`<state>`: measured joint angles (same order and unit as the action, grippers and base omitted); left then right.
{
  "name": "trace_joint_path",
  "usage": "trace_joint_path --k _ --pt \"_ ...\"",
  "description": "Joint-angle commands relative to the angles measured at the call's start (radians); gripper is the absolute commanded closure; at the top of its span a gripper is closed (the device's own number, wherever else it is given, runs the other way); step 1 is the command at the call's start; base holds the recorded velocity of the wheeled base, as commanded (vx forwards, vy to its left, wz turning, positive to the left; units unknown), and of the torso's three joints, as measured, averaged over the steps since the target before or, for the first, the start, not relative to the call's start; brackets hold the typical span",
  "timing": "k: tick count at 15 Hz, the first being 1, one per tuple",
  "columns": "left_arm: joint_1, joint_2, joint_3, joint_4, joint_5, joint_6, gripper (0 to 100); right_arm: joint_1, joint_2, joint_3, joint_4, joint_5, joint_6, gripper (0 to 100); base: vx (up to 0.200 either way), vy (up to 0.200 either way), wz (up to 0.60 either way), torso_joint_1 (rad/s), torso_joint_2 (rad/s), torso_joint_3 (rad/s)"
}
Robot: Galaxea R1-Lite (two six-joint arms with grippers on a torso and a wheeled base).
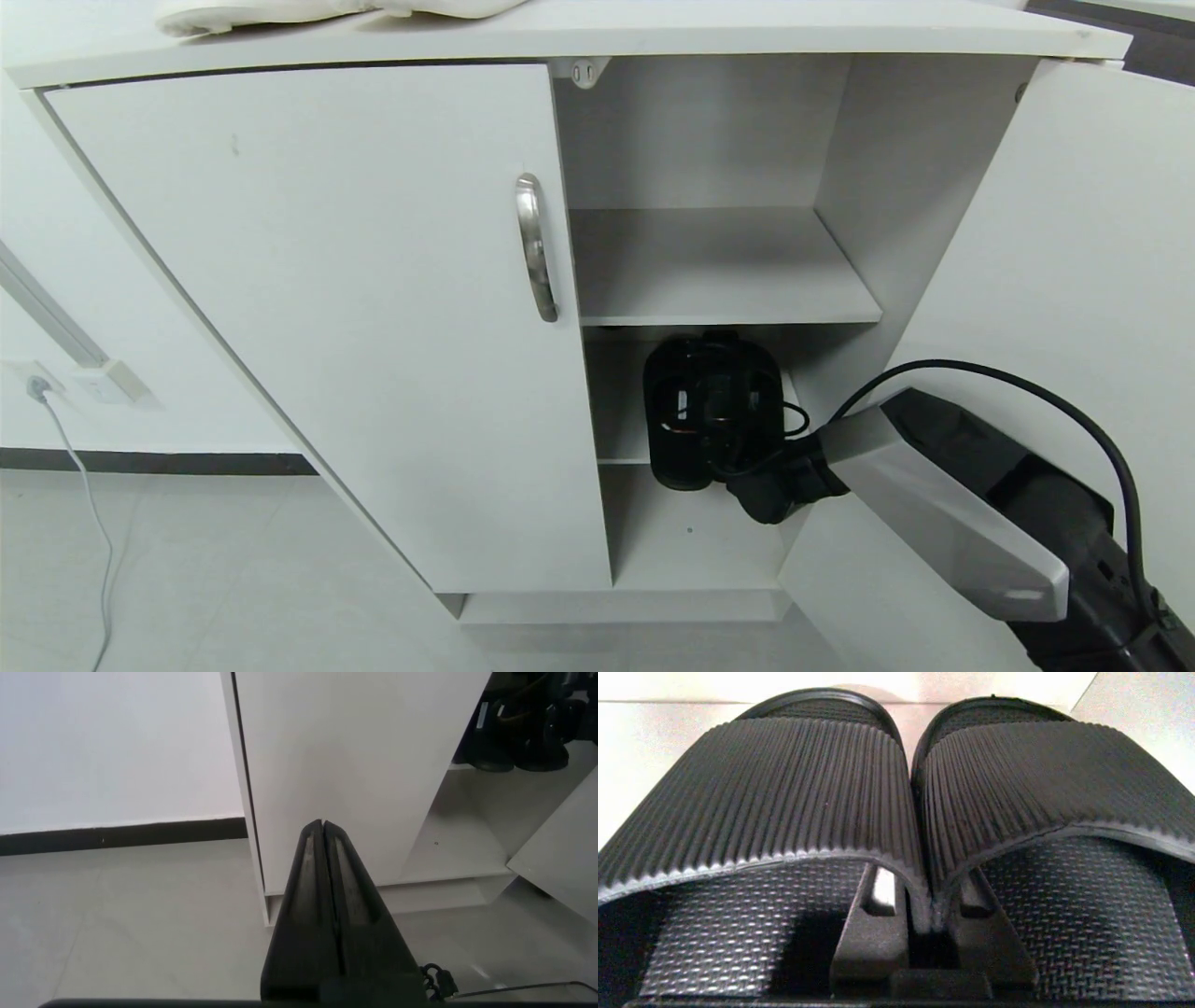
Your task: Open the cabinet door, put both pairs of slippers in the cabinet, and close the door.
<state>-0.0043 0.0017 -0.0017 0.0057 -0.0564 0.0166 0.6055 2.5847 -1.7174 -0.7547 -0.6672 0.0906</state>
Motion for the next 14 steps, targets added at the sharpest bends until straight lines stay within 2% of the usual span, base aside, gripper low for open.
trace_joint_path --k 1,2,3,6,10,12,14 --pt "0.000 0.000 0.000 0.000 0.000 0.000 100 0.002 0.008 -0.004 0.000 0.000 0.000 100 0.000 0.000 0.00 0.000 0.00 0.000" --pt "0.000 0.000 0.000 0.000 0.000 0.000 100 0.000 0.009 -0.004 0.000 0.000 0.000 100 0.000 0.000 0.00 0.000 0.00 0.000" --pt "0.000 0.000 0.000 0.000 0.000 0.000 100 0.002 0.009 -0.002 -0.005 0.000 0.003 0 0.000 0.000 0.00 0.000 0.00 0.000" --pt "0.000 0.000 0.000 0.000 0.000 0.000 100 0.010 -0.017 0.053 -0.020 -0.008 0.006 0 0.000 0.000 0.00 0.000 0.00 0.000" --pt "0.000 0.000 0.000 0.000 0.000 0.000 100 0.034 -0.126 0.228 -0.097 -0.011 0.003 0 0.000 0.000 0.00 0.000 0.00 0.000" --pt "0.000 0.000 0.000 0.000 0.000 0.000 100 0.057 -0.201 0.346 -0.146 -0.011 0.003 0 0.000 0.000 0.00 0.000 0.00 0.000" --pt "0.000 0.000 0.000 0.000 -0.002 -0.001 100 0.114 -0.328 0.552 -0.204 -0.012 0.004 0 0.000 0.000 0.00 0.000 0.00 0.000"
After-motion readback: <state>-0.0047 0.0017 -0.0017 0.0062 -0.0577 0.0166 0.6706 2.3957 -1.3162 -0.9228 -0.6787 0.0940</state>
